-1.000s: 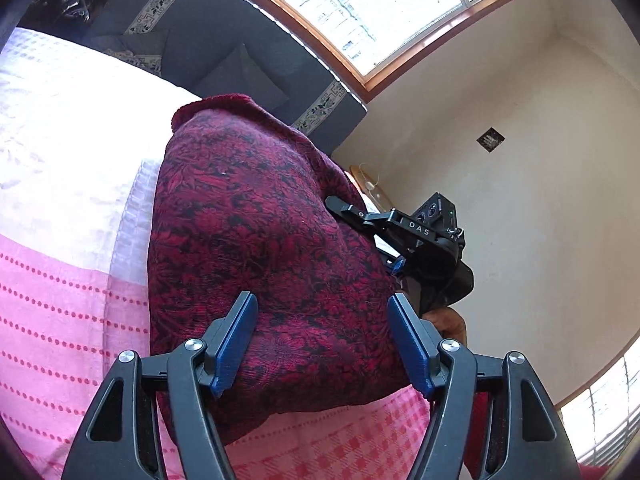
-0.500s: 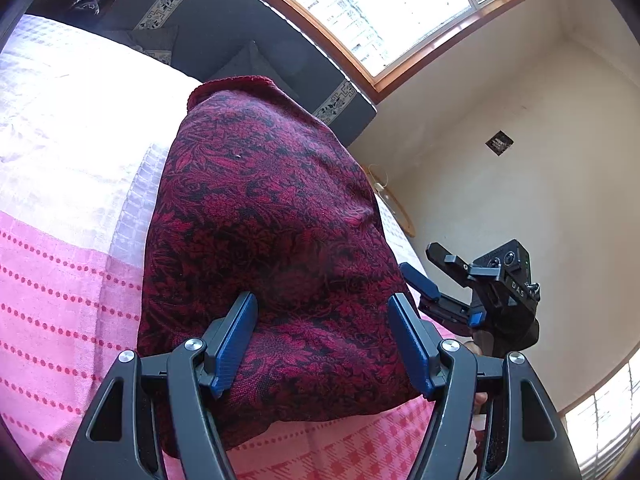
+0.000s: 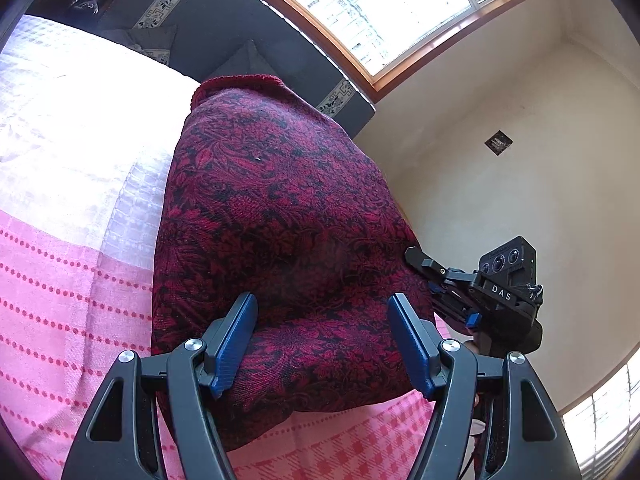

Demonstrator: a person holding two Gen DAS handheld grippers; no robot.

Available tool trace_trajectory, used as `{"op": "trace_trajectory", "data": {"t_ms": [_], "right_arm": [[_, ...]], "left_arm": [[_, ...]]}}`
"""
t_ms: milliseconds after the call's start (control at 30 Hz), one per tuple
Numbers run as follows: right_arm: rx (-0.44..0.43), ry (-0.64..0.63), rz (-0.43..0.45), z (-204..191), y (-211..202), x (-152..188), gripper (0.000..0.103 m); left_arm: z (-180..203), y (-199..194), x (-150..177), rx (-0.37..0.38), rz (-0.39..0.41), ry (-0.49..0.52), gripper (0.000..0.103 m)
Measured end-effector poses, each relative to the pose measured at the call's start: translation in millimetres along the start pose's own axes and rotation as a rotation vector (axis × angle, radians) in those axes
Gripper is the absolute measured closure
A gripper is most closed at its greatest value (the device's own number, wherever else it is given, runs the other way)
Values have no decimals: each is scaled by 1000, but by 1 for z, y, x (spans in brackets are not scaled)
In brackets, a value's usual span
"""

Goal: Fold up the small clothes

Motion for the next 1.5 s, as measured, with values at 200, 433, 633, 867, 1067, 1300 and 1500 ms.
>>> {"op": "trace_trajectory", "data": {"t_ms": [200,433,633,867,1067,1300,1500], "right_arm": [[24,96,-37,42,26,23,93],[45,57,28,23,10,21,85],[103,84,50,28,13,-8,53],[115,70,-41,22,50,-36,51],[19,-5,-36,-11,64,-45,82],[-76,76,57,32,64,-37,84],[-84,98,68,55,56,-22,81]], "left_arm": [[-4,4,4,-17,-11,0,35],[-5,3,4,-30,-5,-6,34],[-3,4,6,-38,2,-8,34],[-2,7,7,-37,6,-11,33],[-10,-1,8,-40,41,-47,33],[-12,4,9,-16,47,-62,33],[0,11,12,-51,25,34,33]]}}
Point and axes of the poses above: each gripper's, at about its wrist camera, not at the fingertips, and y roughly the way its jaws point, z to its right, x to its underside, the point moved 1 cm from there along y, roughly the way its jaws point
